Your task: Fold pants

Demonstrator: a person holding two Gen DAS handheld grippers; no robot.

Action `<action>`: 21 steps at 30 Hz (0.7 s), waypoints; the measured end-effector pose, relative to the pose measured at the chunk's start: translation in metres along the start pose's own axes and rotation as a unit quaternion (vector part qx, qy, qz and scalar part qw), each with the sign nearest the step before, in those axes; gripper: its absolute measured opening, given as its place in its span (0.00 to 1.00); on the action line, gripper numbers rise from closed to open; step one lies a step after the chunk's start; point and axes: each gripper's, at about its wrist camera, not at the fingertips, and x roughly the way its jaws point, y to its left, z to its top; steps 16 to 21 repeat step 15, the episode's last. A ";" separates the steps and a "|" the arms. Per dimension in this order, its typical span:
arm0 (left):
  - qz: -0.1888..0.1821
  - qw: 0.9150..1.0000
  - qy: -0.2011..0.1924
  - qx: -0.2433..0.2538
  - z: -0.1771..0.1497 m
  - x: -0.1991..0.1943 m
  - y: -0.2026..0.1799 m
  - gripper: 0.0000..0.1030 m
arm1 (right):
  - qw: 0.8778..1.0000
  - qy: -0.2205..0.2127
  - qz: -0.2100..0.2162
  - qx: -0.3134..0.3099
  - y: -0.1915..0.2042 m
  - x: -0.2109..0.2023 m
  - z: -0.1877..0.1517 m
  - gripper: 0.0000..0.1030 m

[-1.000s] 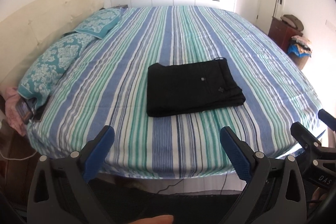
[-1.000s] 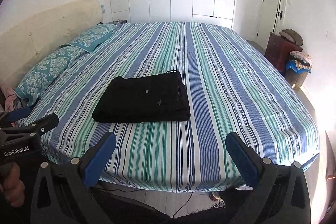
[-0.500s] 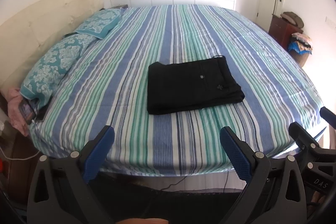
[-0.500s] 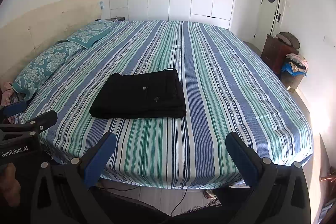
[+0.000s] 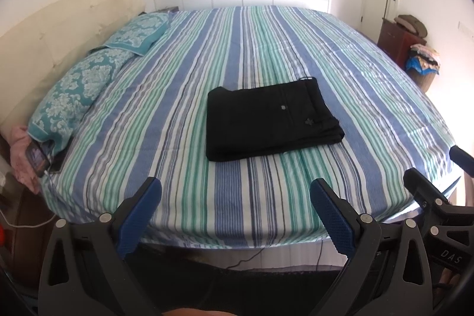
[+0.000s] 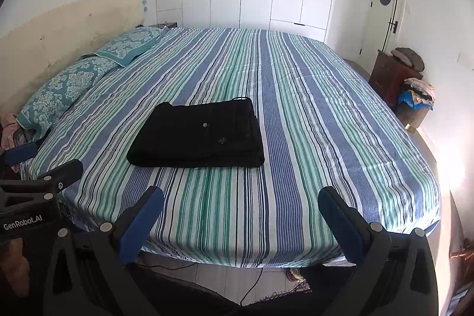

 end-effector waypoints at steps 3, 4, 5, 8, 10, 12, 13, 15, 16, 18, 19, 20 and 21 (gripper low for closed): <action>-0.001 1.000 0.001 0.001 -0.001 0.001 0.000 0.98 | 1.000 0.001 -0.001 -0.001 0.000 0.001 0.000 1.00; 0.000 1.000 0.002 0.002 -0.001 0.001 0.000 0.98 | 1.000 0.002 -0.001 -0.001 0.000 0.002 -0.001 1.00; 0.001 1.000 0.002 0.002 -0.001 0.001 0.000 0.98 | 1.000 0.004 0.000 -0.001 0.000 0.003 -0.001 1.00; 0.001 1.000 0.004 0.002 -0.002 0.002 -0.001 0.98 | 1.000 0.006 0.001 -0.001 0.000 0.004 -0.002 1.00; -0.003 1.000 0.004 -0.001 -0.002 0.001 0.000 0.98 | 1.000 0.005 0.000 -0.001 0.000 0.004 -0.003 1.00; -0.004 1.000 -0.001 -0.005 -0.003 0.000 0.000 0.98 | 1.000 0.003 0.000 -0.002 0.000 0.004 -0.003 1.00; -0.002 1.000 -0.004 -0.004 -0.003 -0.001 0.000 0.98 | 1.000 0.002 0.000 -0.001 0.000 0.004 -0.002 1.00; 0.002 1.000 -0.009 0.003 -0.003 -0.003 -0.002 0.98 | 1.000 -0.001 -0.001 -0.002 0.000 0.003 -0.002 1.00; 0.002 1.000 -0.009 0.003 -0.003 -0.003 -0.002 0.98 | 1.000 -0.001 -0.001 -0.002 0.000 0.003 -0.002 1.00; 0.002 1.000 -0.009 0.003 -0.003 -0.003 -0.002 0.98 | 1.000 -0.001 -0.001 -0.002 0.000 0.003 -0.002 1.00; 0.002 1.000 -0.009 0.003 -0.003 -0.003 -0.002 0.98 | 1.000 -0.001 -0.001 -0.002 0.000 0.003 -0.002 1.00; 0.002 1.000 -0.009 0.003 -0.003 -0.003 -0.002 0.98 | 1.000 -0.001 -0.001 -0.002 0.000 0.003 -0.002 1.00; 0.002 1.000 -0.009 0.003 -0.003 -0.003 -0.002 0.98 | 1.000 -0.001 -0.001 -0.002 0.000 0.003 -0.002 1.00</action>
